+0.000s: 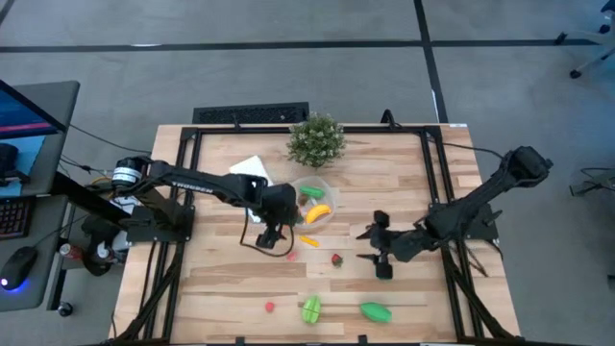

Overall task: Pick and placing Produce into tupperware
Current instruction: Put the red strawberry into the transparent bin

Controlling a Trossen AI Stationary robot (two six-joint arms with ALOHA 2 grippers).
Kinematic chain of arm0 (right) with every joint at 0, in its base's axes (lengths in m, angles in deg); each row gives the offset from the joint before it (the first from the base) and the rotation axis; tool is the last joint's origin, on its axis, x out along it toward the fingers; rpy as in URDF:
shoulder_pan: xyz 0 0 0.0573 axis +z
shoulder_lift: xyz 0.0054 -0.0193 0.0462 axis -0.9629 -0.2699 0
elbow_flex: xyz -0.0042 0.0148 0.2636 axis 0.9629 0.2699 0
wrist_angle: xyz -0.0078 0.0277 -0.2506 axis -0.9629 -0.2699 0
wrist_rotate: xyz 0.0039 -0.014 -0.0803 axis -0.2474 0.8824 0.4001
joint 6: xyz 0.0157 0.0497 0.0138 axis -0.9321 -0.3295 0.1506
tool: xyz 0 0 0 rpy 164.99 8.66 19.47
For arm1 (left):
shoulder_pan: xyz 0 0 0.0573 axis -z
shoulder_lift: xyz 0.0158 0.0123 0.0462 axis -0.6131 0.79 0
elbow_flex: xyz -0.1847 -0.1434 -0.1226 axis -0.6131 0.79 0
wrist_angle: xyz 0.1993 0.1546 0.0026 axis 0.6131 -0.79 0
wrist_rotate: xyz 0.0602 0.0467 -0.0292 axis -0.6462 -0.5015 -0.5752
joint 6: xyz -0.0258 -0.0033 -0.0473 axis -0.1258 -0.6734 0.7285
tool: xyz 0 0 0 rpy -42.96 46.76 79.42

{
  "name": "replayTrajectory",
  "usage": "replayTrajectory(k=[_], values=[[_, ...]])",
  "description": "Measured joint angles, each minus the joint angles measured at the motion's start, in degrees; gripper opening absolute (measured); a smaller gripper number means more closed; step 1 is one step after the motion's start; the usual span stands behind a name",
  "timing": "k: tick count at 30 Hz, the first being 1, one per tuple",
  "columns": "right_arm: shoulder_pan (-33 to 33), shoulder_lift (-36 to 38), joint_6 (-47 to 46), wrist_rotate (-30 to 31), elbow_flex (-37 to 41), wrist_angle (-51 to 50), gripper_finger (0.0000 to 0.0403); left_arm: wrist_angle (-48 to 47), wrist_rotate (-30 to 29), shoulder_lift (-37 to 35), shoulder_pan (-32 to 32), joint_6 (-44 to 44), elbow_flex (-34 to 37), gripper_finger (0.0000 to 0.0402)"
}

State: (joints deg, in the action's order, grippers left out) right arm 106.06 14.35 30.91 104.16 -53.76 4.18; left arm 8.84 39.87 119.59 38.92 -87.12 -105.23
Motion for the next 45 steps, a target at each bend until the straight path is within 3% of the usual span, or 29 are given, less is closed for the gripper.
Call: replayTrajectory(k=[4,10,18,26,41,45], values=[[-0.6,-6.5,5.3,-4.6,0.0,8.6,0.0234,-0.9,0.0,-1.5,3.1,1.1,0.0,0.0254],[-2.3,-13.8,7.2,-6.7,-0.1,15.9,0.0234,-2.5,-0.3,-5.1,8.0,5.0,0.0,0.0254],[-5.2,-21.4,9.3,-12.2,0.0,24.1,0.0234,-2.6,-8.6,-10.7,15.9,9.3,0.0,0.0254],[-6.8,-23.8,9.3,-13.2,0.0,26.5,0.0234,-2.6,-20.8,-14.9,25.8,14.0,0.0,0.0254],[-8.6,-23.7,10.2,-15.0,0.0,28.4,0.0234,-6.6,-58.8,-15.2,45.4,34.8,4.0,0.0254],[-9.5,-23.7,10.2,-17.4,0.0,28.3,0.0234,-6.8,-65.0,-15.1,48.1,42.2,8.2,0.0254]])
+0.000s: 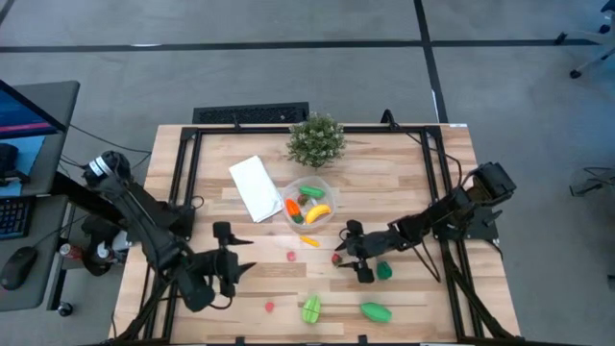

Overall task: Pick and placing Produce into tupperware
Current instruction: Put the red strawberry into the transparent bin

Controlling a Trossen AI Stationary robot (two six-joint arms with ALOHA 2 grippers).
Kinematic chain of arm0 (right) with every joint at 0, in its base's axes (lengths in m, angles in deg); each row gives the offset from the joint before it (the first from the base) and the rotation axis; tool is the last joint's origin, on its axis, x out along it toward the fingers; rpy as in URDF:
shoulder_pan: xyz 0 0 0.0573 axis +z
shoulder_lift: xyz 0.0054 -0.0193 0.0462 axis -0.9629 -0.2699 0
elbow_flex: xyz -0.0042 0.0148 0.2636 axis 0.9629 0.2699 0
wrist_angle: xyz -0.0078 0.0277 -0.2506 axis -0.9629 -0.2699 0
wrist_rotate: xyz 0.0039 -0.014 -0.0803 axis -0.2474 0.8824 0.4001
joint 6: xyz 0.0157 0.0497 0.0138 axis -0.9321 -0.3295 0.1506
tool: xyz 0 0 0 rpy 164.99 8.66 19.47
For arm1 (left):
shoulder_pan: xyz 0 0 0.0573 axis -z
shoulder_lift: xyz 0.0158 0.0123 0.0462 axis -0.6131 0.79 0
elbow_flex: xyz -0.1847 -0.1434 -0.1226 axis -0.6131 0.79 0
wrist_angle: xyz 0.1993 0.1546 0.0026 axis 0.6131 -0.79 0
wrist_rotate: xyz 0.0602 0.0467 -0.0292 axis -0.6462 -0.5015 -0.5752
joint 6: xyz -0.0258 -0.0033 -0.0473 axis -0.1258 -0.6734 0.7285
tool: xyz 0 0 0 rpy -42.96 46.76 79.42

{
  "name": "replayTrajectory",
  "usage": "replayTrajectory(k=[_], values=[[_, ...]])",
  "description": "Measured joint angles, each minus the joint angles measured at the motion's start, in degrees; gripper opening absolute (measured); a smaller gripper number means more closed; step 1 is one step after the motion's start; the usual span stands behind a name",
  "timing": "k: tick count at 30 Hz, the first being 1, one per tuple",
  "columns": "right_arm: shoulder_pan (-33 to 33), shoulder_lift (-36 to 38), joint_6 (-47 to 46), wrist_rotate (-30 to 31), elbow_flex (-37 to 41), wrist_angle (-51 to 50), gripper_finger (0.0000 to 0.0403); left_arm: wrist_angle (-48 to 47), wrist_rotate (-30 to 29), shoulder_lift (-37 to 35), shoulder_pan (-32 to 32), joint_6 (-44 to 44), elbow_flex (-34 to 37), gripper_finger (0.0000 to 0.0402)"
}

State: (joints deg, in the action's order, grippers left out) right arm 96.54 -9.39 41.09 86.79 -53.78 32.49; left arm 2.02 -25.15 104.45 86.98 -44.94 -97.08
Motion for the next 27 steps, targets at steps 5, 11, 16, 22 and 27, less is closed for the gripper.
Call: replayTrajectory(k=[5,11,16,22,27], values=[[-1.0,0.0,0.1,-2.5,0.0,0.0,0.0234,0.2,-5.1,0.0,1.5,8.2,4.5,0.0254],[-1.8,-1.3,0.6,-3.4,-0.4,0.1,0.0234,0.6,-9.6,0.0,1.6,17.5,10.8,0.0254],[-1.8,-5.2,1.1,-4.8,-2.2,0.0,0.0234,0.9,-11.6,0.0,1.6,23.6,14.3,0.0254],[-1.8,-7.3,2.2,-5.0,-3.9,0.1,0.0234,1.7,-12.5,0.0,1.6,23.1,14.4,0.0254],[-2.1,-7.4,2.5,-5.1,-4.0,0.2,0.0234,1.7,-12.6,0.0,1.6,22.8,14.4,0.0254]])
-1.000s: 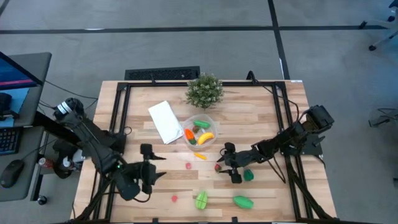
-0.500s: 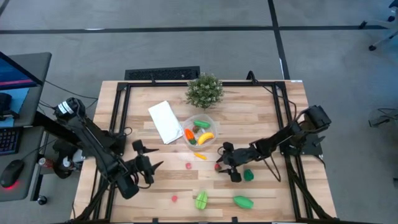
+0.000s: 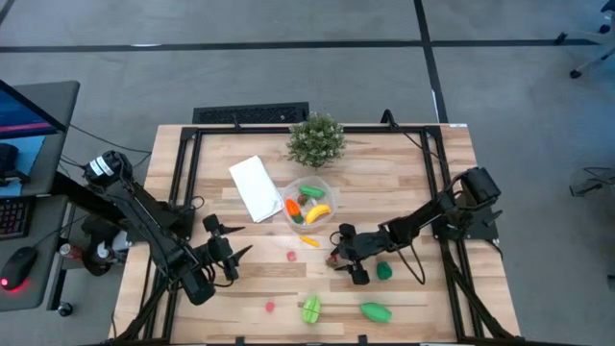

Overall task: Pick and placing Produce into tupperware
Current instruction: Put the red strawberry into the transparent bin

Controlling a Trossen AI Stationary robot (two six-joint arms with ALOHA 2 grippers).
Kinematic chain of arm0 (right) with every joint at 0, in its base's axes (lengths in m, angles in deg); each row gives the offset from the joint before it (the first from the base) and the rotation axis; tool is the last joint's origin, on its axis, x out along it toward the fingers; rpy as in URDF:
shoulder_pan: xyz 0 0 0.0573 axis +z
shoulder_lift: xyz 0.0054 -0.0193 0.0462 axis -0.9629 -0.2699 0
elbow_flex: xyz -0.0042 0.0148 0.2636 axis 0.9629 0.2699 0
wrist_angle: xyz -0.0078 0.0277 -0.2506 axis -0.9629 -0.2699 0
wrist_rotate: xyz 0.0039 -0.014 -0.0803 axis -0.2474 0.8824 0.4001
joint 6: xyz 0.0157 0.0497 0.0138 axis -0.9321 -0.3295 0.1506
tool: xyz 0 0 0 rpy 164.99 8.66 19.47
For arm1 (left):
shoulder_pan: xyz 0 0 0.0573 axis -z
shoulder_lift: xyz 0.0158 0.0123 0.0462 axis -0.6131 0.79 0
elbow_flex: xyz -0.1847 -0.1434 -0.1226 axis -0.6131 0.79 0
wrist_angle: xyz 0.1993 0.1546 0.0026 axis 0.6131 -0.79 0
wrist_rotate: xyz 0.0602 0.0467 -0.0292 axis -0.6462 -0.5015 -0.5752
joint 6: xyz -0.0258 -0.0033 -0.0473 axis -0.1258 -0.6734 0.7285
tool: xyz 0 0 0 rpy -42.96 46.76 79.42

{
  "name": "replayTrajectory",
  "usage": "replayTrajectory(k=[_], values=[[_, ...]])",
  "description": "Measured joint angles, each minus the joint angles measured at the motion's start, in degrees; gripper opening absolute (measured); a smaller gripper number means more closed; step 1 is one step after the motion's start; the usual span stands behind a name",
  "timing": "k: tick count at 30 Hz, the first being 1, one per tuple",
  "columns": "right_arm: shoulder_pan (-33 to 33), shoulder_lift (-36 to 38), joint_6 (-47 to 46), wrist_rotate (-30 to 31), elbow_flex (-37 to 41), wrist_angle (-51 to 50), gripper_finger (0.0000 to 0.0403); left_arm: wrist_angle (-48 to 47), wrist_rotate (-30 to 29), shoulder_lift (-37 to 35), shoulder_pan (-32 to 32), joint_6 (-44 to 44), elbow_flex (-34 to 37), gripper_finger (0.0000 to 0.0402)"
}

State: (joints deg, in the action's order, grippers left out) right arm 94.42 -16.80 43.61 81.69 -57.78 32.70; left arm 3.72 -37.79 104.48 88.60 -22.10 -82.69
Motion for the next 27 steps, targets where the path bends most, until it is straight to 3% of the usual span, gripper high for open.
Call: replayTrajectory(k=[20,27], values=[[-0.7,0.0,0.0,0.4,0.0,1.5,0.0234,0.0,-0.6,0.0,0.0,-0.1,0.0,0.0254],[-0.7,0.0,0.0,0.4,0.0,1.2,0.0199,0.0,-0.6,0.0,0.0,0.0,0.0,0.0254]])
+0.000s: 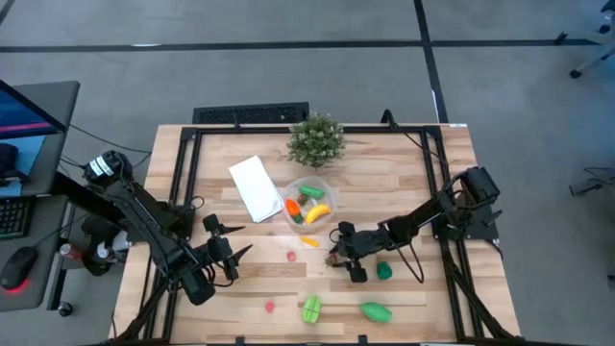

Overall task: Pick and placing Produce into tupperware
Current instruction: Put the red strawberry into the transparent bin

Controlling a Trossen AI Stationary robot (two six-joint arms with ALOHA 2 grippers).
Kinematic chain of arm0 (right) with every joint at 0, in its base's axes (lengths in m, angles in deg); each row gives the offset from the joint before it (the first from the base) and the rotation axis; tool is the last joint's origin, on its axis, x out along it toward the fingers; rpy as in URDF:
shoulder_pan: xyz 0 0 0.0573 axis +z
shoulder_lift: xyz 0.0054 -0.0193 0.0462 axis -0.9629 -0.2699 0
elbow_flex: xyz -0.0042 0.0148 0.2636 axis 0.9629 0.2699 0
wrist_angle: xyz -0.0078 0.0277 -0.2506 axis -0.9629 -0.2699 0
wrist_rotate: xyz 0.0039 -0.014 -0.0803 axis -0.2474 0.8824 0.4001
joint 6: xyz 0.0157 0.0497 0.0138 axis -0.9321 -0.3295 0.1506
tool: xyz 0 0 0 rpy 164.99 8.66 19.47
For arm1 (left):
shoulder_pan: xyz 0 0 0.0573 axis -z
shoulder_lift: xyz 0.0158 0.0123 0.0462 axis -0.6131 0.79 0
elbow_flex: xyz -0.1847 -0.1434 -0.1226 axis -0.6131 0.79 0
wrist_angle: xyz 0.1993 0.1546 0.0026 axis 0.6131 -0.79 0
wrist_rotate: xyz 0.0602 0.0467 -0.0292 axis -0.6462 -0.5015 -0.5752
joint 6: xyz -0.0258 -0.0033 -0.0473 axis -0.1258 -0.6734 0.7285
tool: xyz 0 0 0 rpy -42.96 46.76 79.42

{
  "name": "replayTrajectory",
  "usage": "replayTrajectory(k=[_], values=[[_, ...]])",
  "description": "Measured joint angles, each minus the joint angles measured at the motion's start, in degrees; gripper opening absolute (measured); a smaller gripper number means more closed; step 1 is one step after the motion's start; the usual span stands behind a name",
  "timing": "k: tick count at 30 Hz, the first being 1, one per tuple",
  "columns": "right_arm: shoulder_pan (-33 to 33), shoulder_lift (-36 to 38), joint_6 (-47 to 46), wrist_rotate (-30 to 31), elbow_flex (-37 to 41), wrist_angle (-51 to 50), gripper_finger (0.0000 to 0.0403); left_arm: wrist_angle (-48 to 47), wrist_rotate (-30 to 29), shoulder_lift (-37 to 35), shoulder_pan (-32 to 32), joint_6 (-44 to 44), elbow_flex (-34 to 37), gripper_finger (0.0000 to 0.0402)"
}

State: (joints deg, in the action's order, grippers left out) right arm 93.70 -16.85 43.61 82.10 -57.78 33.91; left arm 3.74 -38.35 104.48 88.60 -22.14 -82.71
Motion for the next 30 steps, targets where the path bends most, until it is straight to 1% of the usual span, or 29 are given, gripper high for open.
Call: replayTrajectory(k=[5,9,12,19,27,30], values=[[0.0,0.0,0.0,0.0,0.0,-0.2,0.0161,0.0,0.0,0.0,0.0,0.0,0.0,0.0254],[0.0,0.0,0.0,0.0,0.0,-0.1,0.0144,0.0,0.0,0.0,0.0,0.0,0.0,0.0254],[0.0,0.0,0.0,0.0,0.0,-0.1,0.0144,0.0,0.0,0.0,0.0,0.0,0.0,0.0254],[0.0,0.0,0.0,0.0,0.0,-0.2,0.0166,0.2,0.0,0.0,0.0,0.0,0.0,0.0254],[0.0,0.0,0.0,-0.2,0.0,-0.1,0.0149,0.2,0.0,0.0,0.0,0.0,0.0,0.0254],[0.0,0.0,0.0,-0.2,0.0,-0.1,0.0150,0.2,0.0,0.0,0.0,0.0,0.0,0.0254]])
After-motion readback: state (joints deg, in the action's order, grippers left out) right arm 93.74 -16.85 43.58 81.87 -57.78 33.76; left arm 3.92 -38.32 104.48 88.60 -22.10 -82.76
